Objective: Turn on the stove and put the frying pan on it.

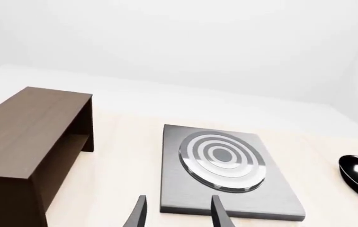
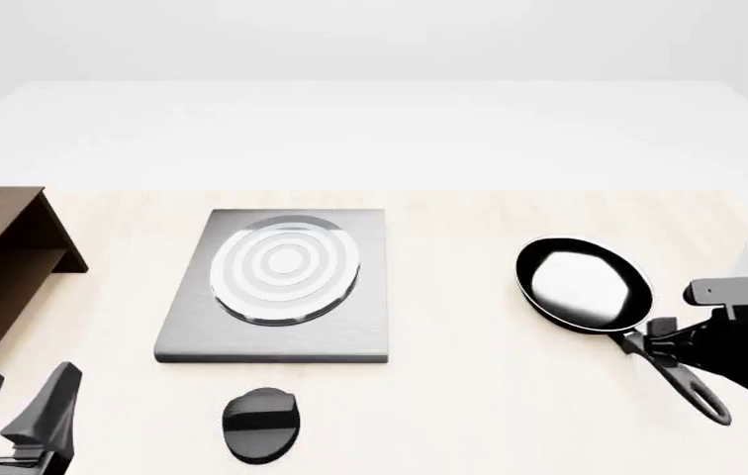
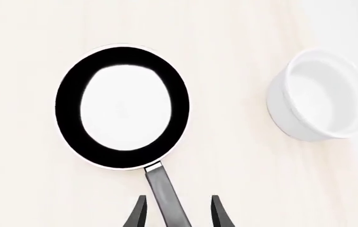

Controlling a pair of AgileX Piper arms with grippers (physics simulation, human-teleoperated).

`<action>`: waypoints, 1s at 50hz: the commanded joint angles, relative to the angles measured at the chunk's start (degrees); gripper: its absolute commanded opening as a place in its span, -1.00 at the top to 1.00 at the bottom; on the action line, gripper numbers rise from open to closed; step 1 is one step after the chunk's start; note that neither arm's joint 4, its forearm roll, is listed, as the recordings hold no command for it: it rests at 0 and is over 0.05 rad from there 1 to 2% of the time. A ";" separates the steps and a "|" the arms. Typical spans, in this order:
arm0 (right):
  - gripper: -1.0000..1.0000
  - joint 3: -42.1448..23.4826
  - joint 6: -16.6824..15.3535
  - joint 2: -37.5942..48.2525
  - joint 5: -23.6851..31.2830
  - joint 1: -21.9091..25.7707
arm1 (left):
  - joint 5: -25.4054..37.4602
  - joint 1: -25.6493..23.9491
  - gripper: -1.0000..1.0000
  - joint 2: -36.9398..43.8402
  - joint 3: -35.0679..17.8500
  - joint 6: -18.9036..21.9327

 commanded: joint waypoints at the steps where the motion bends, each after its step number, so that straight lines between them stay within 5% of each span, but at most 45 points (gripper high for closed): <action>1: -1.00 0.39 -0.20 2.92 -2.11 -0.14 | 0.40 -0.07 -1.00 -0.66 -0.03 0.22; 50: -1.00 1.45 -0.42 14.14 -10.70 1.60 | 0.39 -0.11 -1.00 -0.66 -0.03 0.60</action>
